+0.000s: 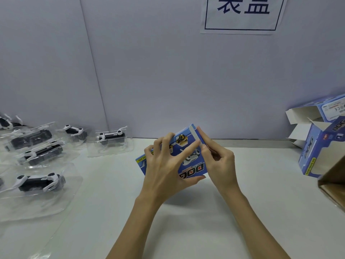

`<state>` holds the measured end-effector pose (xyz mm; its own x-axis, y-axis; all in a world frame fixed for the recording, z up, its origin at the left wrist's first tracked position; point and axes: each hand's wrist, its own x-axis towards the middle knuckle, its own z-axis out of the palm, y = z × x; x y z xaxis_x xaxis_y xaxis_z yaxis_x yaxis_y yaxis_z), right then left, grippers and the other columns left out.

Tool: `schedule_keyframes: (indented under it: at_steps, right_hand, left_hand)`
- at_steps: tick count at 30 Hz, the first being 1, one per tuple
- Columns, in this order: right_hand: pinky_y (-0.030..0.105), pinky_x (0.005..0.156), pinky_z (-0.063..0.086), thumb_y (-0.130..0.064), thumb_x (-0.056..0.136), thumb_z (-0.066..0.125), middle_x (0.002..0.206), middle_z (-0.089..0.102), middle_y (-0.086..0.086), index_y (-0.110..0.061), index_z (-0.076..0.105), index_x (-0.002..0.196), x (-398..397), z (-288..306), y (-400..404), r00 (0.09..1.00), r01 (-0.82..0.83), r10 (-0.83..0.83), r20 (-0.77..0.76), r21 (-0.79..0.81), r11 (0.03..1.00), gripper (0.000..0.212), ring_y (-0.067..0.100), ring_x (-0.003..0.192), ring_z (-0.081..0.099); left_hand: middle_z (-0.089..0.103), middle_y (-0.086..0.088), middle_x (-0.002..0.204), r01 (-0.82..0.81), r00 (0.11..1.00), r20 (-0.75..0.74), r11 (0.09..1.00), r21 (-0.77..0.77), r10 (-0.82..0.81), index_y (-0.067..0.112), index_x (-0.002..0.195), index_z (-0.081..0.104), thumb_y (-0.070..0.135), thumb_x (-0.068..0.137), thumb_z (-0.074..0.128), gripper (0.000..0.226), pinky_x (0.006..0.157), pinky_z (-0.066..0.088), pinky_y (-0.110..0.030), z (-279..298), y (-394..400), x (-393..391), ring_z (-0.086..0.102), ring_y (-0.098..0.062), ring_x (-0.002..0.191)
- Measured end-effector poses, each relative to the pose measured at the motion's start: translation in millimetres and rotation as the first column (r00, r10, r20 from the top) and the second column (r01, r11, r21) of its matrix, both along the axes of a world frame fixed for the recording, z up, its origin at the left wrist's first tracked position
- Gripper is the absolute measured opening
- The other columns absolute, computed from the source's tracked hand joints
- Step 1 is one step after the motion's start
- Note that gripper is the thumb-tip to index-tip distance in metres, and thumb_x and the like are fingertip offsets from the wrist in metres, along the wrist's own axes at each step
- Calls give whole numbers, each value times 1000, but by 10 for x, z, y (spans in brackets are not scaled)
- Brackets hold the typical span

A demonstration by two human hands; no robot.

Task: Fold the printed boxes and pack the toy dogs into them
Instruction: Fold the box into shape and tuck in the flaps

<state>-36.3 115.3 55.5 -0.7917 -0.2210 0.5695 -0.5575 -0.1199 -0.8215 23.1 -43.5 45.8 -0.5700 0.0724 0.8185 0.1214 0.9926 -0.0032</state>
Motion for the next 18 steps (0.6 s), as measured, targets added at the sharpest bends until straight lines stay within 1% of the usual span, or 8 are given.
schedule_keyframes:
  at_steps: [1, 3, 5, 8, 10, 12, 15, 18]
  right_hand:
    - [41, 71, 66, -27, 102, 57, 122, 74, -8, -44, 61, 136, 0, -8, -3, 1000, 18, -18, 8, -7, 1000, 39, 21, 105, 75]
    - [42, 72, 66, -30, 101, 57, 121, 75, -8, -44, 61, 136, 10, -9, -13, 1000, 31, -31, 4, -13, 999, 38, 20, 104, 75]
    - [40, 74, 66, -27, 103, 56, 125, 74, -6, -41, 61, 138, 19, -9, -29, 1000, 26, -26, -8, -11, 1000, 38, 19, 106, 74]
    - [35, 77, 65, -13, 106, 54, 132, 71, -4, -31, 61, 143, 15, -4, -42, 999, -2, 2, -37, -4, 1000, 41, 20, 113, 72]
    - [31, 78, 64, -10, 106, 54, 137, 68, -5, -32, 61, 142, 15, 12, -33, 998, -26, 26, -56, 6, 1000, 43, 19, 117, 70]
    - [30, 79, 64, -10, 105, 54, 140, 66, -7, -35, 60, 140, 11, 25, -14, 997, -44, 45, -63, 14, 999, 43, 18, 122, 67]
    - [33, 82, 64, -14, 104, 55, 146, 61, -9, -35, 58, 141, -7, 19, 10, 995, -60, 62, -75, 33, 998, 42, 15, 128, 63]
    - [35, 84, 64, -17, 105, 53, 157, 49, -11, -38, 56, 142, -23, -5, 18, 992, -72, 79, -103, 64, 995, 42, 15, 136, 57]
  left_hand:
    - [48, -15, 146, 3, 1000, 6, 1000, 9, -3, 38, 145, 57, 86, 71, 68, 89, 93, 48, -54, 0, 10, -6, 49, -35, 129]
    - [47, -14, 145, 0, 1000, 17, 1000, 25, -1, 41, 143, 53, 87, 70, 67, 88, 92, 48, -54, 13, 24, -15, 49, -34, 129]
    - [45, -12, 142, -8, 1000, 22, 999, 37, 8, 43, 140, 48, 88, 67, 68, 88, 89, 49, -53, 35, 27, -15, 48, -33, 127]
    - [42, -9, 138, -19, 1000, 6, 999, 41, 18, 42, 134, 47, 88, 63, 70, 88, 85, 49, -50, 62, 21, -3, 47, -32, 124]
    - [41, -8, 137, -21, 1000, 2, 999, 46, 21, 42, 132, 48, 88, 61, 72, 89, 83, 48, -48, 71, 23, 5, 46, -31, 123]
    - [41, -7, 137, -26, 1000, 1, 999, 45, 26, 41, 133, 50, 88, 59, 74, 90, 82, 47, -47, 75, 28, 9, 47, -31, 123]
    - [39, -8, 138, -24, 1000, 4, 999, 40, 24, 40, 137, 50, 88, 60, 74, 94, 83, 48, -49, 74, 23, 23, 47, -32, 124]
    - [39, -8, 141, -14, 1000, 22, 998, 56, 13, 39, 151, 38, 88, 63, 71, 107, 86, 50, -51, 79, 17, 46, 48, -32, 125]
